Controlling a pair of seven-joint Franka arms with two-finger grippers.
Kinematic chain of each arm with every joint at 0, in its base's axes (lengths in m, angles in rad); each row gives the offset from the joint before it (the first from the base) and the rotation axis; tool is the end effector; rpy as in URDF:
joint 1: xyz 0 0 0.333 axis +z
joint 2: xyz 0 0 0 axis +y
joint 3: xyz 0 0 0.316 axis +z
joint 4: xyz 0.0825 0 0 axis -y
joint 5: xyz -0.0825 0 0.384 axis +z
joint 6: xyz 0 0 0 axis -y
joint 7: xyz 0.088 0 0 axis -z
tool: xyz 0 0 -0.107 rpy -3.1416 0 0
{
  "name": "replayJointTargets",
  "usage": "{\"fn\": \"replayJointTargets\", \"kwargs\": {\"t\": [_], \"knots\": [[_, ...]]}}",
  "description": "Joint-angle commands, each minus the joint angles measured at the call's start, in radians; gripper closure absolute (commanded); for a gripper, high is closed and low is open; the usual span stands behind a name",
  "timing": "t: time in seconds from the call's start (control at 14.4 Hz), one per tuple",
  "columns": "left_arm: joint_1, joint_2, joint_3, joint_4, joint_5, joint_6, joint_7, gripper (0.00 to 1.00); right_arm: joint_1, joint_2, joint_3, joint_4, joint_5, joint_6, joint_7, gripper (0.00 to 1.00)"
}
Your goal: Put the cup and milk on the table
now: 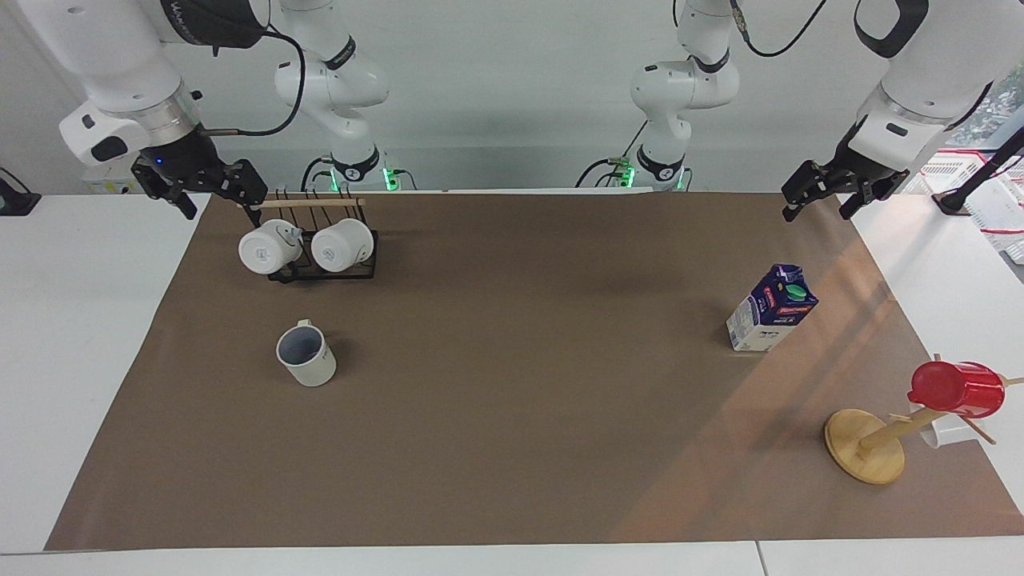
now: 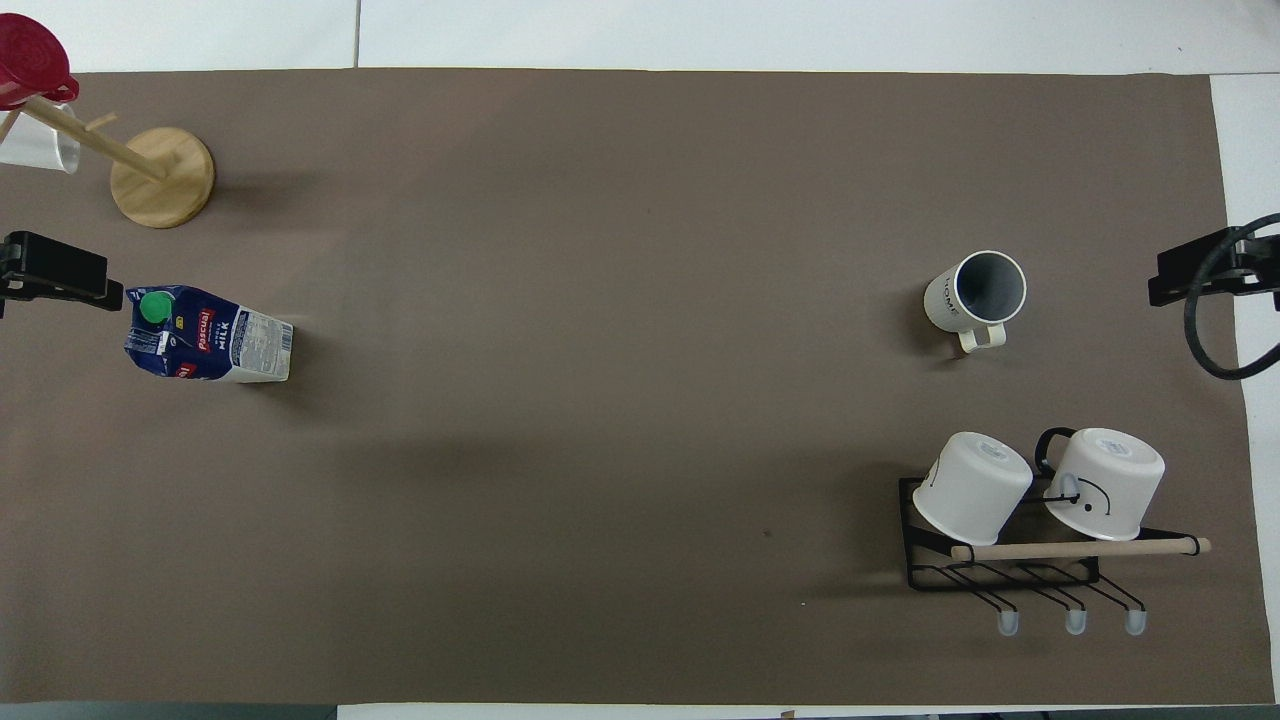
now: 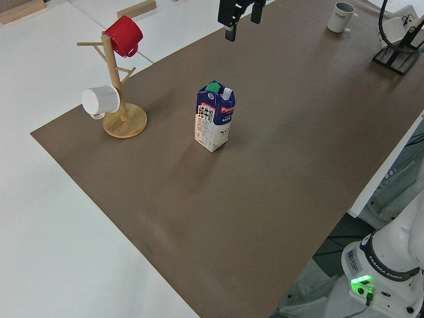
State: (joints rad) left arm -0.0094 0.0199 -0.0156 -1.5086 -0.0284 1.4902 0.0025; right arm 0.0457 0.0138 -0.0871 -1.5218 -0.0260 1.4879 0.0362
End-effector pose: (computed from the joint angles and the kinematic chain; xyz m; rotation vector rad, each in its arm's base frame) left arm 0.5525 -0.0170 0.6357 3.1124 -0.0455 -0.0601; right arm 0.5499 -0.0254 0.6328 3.1112 -0.1232 -0.0743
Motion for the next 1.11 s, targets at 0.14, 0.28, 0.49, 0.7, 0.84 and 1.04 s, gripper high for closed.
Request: {"fn": "replayJointTargets", "kwargs": {"t": [0.14,0.28,0.49,0.7,0.84,1.04], "knots": [[-0.014,-0.028,0.019,-0.030,-0.019,-0.004,0.010,0.00,-0.009,-0.005,0.001,-0.012,0.012,0.012,-0.018,0.00],[-0.014,-0.028,0.019,-0.030,-0.019,-0.004,0.010,0.00,-0.009,-0.003,0.001,-0.011,0.012,0.012,-0.019,0.00],[-0.014,-0.029,0.019,-0.030,-0.019,-0.004,0.010,0.00,-0.007,-0.005,0.001,-0.011,0.012,0.012,-0.018,0.00],[-0.014,-0.028,0.019,-0.030,-0.019,-0.004,0.010,0.00,0.008,-0.009,0.004,-0.046,0.008,0.115,-0.035,0.00],[-0.014,-0.028,0.019,-0.030,-0.019,-0.004,0.010,0.00,0.035,0.053,0.010,-0.038,0.005,0.178,-0.038,0.00],[-0.014,-0.028,0.019,-0.030,-0.019,-0.004,0.010,0.00,0.019,0.150,0.010,-0.041,0.064,0.289,-0.232,0.00]]}}
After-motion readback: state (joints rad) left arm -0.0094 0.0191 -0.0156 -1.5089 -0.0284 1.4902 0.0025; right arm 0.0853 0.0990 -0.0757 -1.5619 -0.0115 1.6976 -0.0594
